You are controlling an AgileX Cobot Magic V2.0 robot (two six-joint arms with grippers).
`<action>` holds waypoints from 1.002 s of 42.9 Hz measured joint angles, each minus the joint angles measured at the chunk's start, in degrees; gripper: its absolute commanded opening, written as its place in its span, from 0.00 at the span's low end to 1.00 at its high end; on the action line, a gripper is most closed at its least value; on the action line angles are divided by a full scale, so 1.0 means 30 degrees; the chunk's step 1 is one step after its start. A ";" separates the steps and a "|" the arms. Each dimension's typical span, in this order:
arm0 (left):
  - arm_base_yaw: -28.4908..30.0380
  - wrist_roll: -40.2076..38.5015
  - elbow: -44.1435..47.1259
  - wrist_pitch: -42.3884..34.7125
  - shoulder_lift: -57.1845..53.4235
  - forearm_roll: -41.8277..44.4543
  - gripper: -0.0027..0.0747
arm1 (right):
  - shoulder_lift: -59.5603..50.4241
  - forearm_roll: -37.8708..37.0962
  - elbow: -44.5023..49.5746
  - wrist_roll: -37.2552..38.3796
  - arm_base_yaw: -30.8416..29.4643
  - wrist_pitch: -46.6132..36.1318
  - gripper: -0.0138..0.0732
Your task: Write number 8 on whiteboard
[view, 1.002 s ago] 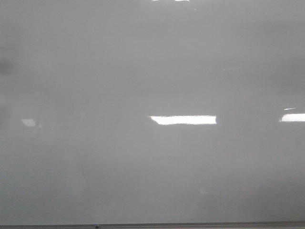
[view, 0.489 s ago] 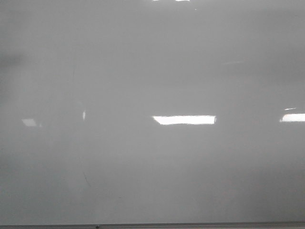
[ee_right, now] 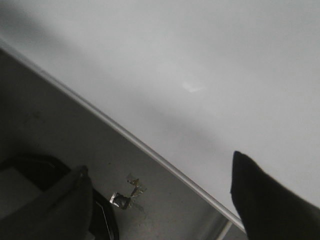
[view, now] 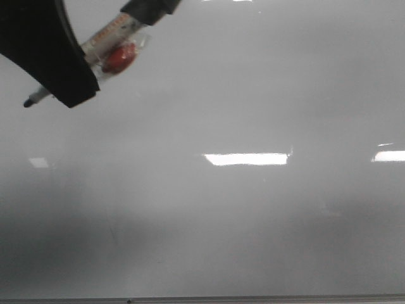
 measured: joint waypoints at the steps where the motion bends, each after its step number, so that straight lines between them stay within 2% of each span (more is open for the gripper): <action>1: -0.0271 0.0100 0.0000 0.0000 0.0072 0.0000 0.01 | 0.0159 0.0162 -0.0067 -0.0436 0.0423 0.0115 0.84; 10: -0.2134 0.0358 0.0000 -0.0035 0.0286 0.0000 0.01 | 0.1746 0.2517 -0.0242 -0.4672 0.4967 0.0551 0.84; 15: -0.2688 0.0358 0.0000 -0.0062 0.0323 0.0034 0.01 | 0.2634 0.3317 -0.0371 -0.5560 0.6698 -0.0467 0.84; 21: -0.3112 0.0372 0.0000 -0.0062 0.0351 0.0106 0.01 | 0.4106 0.3757 -0.1388 -0.5744 0.7775 -0.1159 0.84; 28: -0.3152 0.0416 0.0000 -0.0062 0.0351 0.0188 0.01 | 0.5575 0.4473 -0.2718 -0.5822 0.7949 -0.1450 0.83; 31: -0.3152 0.0416 0.0000 -0.0062 0.0351 0.0190 0.01 | 0.5901 0.4628 -0.2991 -0.5822 0.7949 -0.1589 0.76; 43: -0.3152 0.0448 0.0000 -0.0110 0.0351 0.0218 0.01 | 0.6069 0.4917 -0.3230 -0.5822 0.7949 -0.1702 0.38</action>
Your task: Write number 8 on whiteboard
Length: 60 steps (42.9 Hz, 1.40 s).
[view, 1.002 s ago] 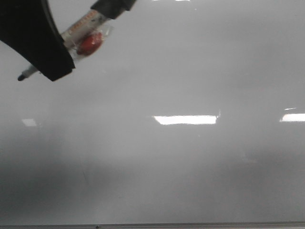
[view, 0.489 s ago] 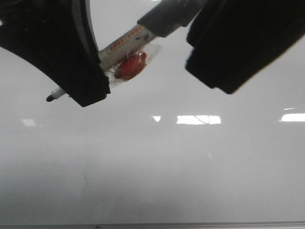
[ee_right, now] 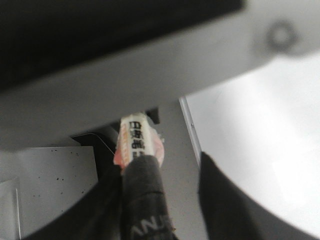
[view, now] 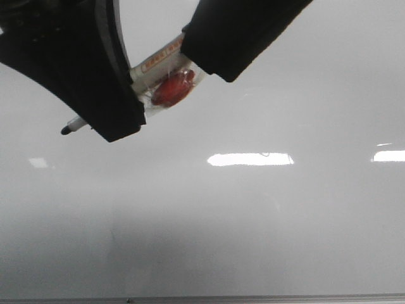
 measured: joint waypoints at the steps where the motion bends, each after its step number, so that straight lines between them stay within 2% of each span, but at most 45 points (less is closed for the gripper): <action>1: 0.0000 0.0000 0.0000 -0.0048 0.0000 0.0000 0.01 | 0.0000 0.0065 0.0000 0.0000 0.0000 0.0000 0.37; 9: 0.0000 0.0182 0.0000 -0.0145 0.0000 0.0219 0.03 | 0.0000 0.0316 0.0000 -0.0157 0.0032 0.0327 0.18; 14: 0.0000 0.0182 0.0000 -0.0145 0.0000 0.0219 0.20 | 0.0000 0.0316 0.0000 -0.0157 0.0032 0.0359 0.08; 19: 0.0000 0.0126 0.0000 -0.0145 0.0000 0.0219 0.43 | 0.0000 0.0356 0.0000 -0.0157 0.0044 0.0395 0.08; 23: 0.0120 -0.0329 0.0000 -0.0214 0.0000 0.0219 0.52 | 0.0000 0.0390 0.0000 -0.0157 0.0044 0.0382 0.08; 29: 0.1217 -0.1371 0.0039 -0.0214 -0.0666 0.0079 0.52 | -0.0280 -0.0380 0.0000 0.0267 0.0044 0.0347 0.08; 33: 0.2498 -0.1857 0.0415 -0.0335 -0.1865 -0.0007 0.52 | -0.0980 -0.1877 0.0260 0.1744 -0.0045 0.0311 0.08; 38: 0.4423 -0.2056 0.1360 -0.0634 -0.3977 -0.0634 0.52 | -0.2206 -0.3695 0.1049 0.4298 -0.1226 0.0311 0.08; 42: 0.6236 -0.2538 0.2588 -0.1281 -0.5749 -0.0982 0.52 | -0.3849 -0.4209 0.2354 0.6399 -0.3034 -0.0206 0.08; 47: 0.8216 -0.3306 0.4157 -0.2360 -0.7616 -0.1098 0.52 | -0.6731 -0.4144 0.4895 0.8732 -0.4941 -0.2598 0.08; 50: 0.9108 -0.3446 0.4635 -0.3022 -0.8227 -0.1290 0.52 | -0.8370 -0.3978 0.6471 0.9201 -0.5458 -0.4089 0.08; 60: 0.9517 -0.3479 0.4862 -0.3730 -0.8407 -0.1905 0.52 | -0.8762 -0.3698 0.7341 0.9334 -0.5570 -0.7693 0.08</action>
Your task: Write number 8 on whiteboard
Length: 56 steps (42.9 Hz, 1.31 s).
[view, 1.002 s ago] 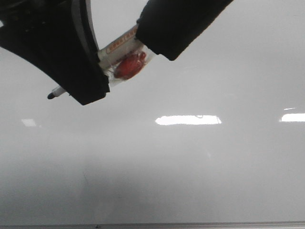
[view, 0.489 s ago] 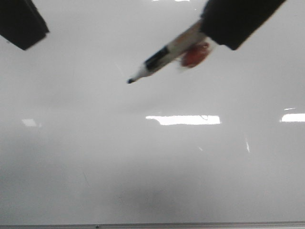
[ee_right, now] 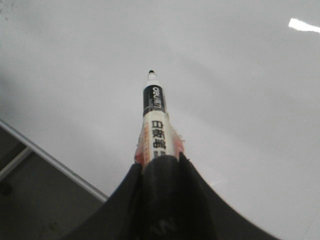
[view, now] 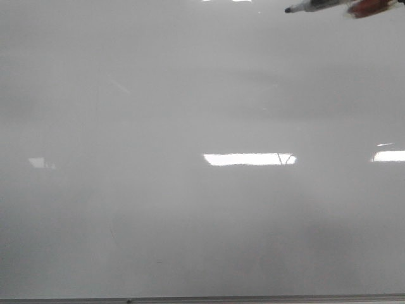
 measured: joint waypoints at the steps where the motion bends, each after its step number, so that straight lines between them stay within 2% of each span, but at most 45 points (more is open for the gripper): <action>1: 0.0000 0.0000 0.0000 0.0000 0.0031 -0.0042 0.52 | 0.0157 0.0040 0.0000 0.0032 -0.0045 -0.0432 0.08; 7: 0.0044 0.0000 0.0000 0.0000 0.0079 -0.0083 0.52 | 0.1701 0.0440 -0.0224 0.0385 -0.0643 -0.1829 0.08; 17: 0.0044 -0.0044 0.0000 0.0000 0.0120 -0.0083 0.52 | 0.4794 0.0268 -0.2263 0.0520 -0.1128 -0.2026 0.08; 36: 0.0044 -0.0044 0.0000 -0.0064 0.0120 -0.0083 0.52 | 0.9525 -0.0237 -0.5797 0.0167 -0.1767 -0.1306 0.08; 44: 0.0044 -0.0044 0.0000 -0.0104 0.0120 -0.0108 0.52 | 1.1448 -0.0152 -0.7326 -0.0787 -0.1096 0.0169 0.08; 50: 0.0044 -0.0044 0.0000 -0.0104 0.0120 -0.0156 0.52 | 1.2031 -0.0368 -0.6300 -0.0805 -0.1284 0.1074 0.09; 56: 0.0044 -0.0044 0.0000 -0.0104 0.0120 -0.0156 0.52 | 1.1499 -0.0484 -0.3984 -0.0770 -0.1276 0.0617 0.09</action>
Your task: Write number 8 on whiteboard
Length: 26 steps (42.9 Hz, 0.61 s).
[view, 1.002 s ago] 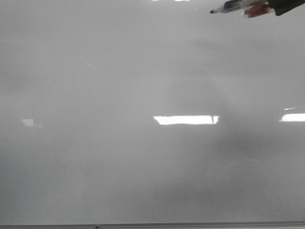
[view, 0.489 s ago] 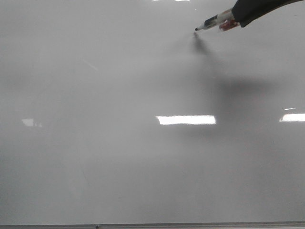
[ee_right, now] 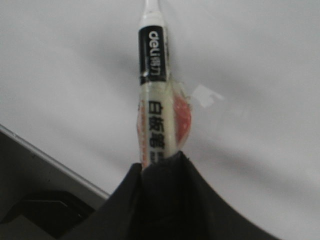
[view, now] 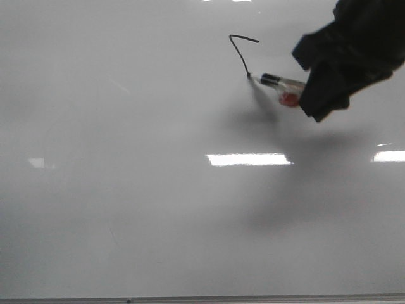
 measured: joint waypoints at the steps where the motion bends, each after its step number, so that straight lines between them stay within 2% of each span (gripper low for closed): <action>1: 0.0000 0.0000 0.0000 0.0000 0.0000 0.0000 0.52 | 0.0000 0.0000 0.0274 0.0000 0.0110 -0.0198 0.09; 7: 0.0000 0.0000 0.0000 0.0000 0.0000 -0.0014 0.52 | 0.0118 0.0181 0.0813 0.0035 0.0746 -0.1547 0.09; 13: 0.0000 0.0000 0.0000 0.0000 0.0000 -0.0044 0.52 | 0.0161 0.0533 -0.0045 0.0035 0.0849 -0.1937 0.09; 26: 0.0000 0.0000 0.0000 0.0000 0.0000 -0.0089 0.52 | 0.0204 0.0581 -0.1978 -0.0053 -0.1254 -0.0189 0.09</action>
